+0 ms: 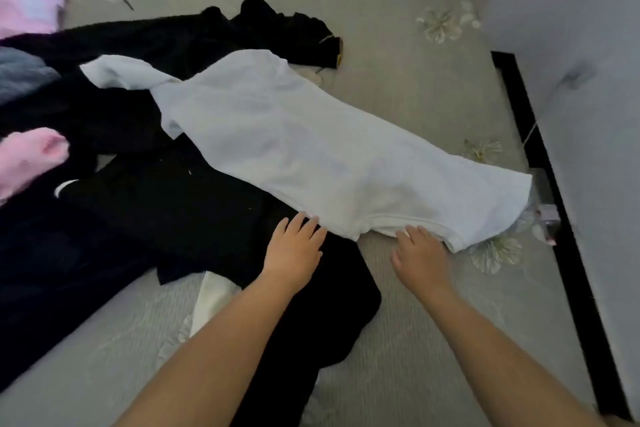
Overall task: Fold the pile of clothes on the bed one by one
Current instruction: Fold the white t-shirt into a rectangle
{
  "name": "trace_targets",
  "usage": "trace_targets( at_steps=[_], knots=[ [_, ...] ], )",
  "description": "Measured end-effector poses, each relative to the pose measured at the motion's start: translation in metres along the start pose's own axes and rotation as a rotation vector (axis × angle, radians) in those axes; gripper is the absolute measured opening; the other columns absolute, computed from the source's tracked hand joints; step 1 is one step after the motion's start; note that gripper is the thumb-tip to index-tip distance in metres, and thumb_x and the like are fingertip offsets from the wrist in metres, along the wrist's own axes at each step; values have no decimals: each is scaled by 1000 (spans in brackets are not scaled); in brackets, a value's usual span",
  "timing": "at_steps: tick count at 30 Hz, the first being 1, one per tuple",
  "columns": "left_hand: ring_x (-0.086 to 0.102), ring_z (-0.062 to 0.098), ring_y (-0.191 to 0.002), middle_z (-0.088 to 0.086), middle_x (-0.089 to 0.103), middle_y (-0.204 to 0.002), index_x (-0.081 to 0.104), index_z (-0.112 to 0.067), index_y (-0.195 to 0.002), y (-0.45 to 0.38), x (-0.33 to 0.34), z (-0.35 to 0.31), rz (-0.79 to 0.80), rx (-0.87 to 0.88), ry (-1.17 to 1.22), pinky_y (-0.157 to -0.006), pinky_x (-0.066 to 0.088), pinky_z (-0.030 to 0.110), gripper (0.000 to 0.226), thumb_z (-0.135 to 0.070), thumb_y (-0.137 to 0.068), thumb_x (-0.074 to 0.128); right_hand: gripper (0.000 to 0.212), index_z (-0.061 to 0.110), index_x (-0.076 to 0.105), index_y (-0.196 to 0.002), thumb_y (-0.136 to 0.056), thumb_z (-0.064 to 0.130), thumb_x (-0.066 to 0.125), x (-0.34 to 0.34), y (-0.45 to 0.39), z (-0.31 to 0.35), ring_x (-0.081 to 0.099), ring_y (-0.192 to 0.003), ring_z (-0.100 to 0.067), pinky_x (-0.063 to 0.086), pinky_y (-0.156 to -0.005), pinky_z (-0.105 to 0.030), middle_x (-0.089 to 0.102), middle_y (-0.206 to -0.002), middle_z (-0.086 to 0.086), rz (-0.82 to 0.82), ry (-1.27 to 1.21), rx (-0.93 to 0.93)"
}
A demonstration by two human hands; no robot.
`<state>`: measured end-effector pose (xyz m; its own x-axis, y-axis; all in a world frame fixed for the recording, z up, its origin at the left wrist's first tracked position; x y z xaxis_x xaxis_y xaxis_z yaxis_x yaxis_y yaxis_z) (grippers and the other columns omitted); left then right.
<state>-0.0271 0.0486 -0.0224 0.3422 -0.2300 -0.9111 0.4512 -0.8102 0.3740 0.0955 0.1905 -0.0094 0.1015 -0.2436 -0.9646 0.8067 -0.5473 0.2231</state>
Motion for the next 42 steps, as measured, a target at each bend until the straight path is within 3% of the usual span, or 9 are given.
trace_targets(
  at_steps=[8,12,16,22,26,30,33,38,42],
  knots=[
    [18,17,-138,6,43,-135,47,-10,-125,-70,33,-25,42,193,-175,-114,-5,40,34,-12,-93,38,51,9,23,-143,-94,11,36,41,-36,-76,16,-140,-22,7,-112,-46,17,-153,-8,110,211,206],
    [68,16,-86,2,69,-81,71,-11,-73,-67,17,-25,-164,396,-147,-78,54,29,39,-23,-42,90,48,13,22,-143,-96,10,31,46,-45,-93,16,-139,-19,2,-112,-51,18,-153,-2,164,280,218],
    [67,16,-61,-2,66,-62,68,-15,-56,-71,14,-24,-183,366,-65,-58,53,21,39,-14,-22,89,44,12,31,-139,-95,10,32,48,-49,-94,25,-134,-18,6,-112,-44,28,-148,-3,160,221,178],
    [53,26,-76,6,54,-76,54,-2,-90,-75,12,0,-148,-50,368,-63,29,30,13,-8,-93,42,43,12,34,-138,-95,10,31,45,-46,-97,28,-131,-19,8,-110,-41,31,-147,-1,155,176,168],
    [44,24,-65,2,43,-63,45,-5,-91,-35,-4,29,-238,-336,606,-59,30,30,17,-13,-98,32,46,7,42,-134,-89,1,40,48,-30,-73,38,-126,-23,5,-111,-46,46,-137,-8,128,88,76],
    [42,23,-68,5,42,-65,41,-5,-87,7,-22,64,-144,-448,546,-59,29,31,17,-11,-97,29,28,-2,70,-89,-64,-11,61,38,-6,-39,64,-85,-32,33,-95,-62,68,-84,-19,-6,112,-27],
    [46,29,-65,8,44,-65,39,-4,-85,45,-29,84,-64,-381,457,-60,32,35,18,-13,-97,31,14,4,64,-49,-43,-6,71,29,10,-7,60,-48,-24,53,-58,-45,59,-48,-11,-23,72,-169],
    [50,23,-75,3,51,-78,41,-7,-108,101,-11,84,234,-133,262,-65,37,32,45,-49,-92,34,19,-1,60,-100,-91,10,47,69,30,8,58,-94,-29,37,-74,-33,62,-104,-19,403,-147,-126],
    [55,33,-88,17,57,-92,42,-4,-102,118,-1,86,208,-180,224,-69,36,36,43,-39,-85,24,24,-1,48,-112,-96,12,39,53,41,-2,58,-93,-34,33,-67,-34,59,-100,-25,351,-356,45]
  ],
)
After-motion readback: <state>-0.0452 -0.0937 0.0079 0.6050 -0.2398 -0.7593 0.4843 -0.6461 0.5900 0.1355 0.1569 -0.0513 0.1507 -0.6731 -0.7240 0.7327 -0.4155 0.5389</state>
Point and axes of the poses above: each hand's wrist, its own y-axis away from the middle knuckle, its own x-axis out of the palm, z = x × y, the point moved 6 cm from there along -y, towards the middle knuckle
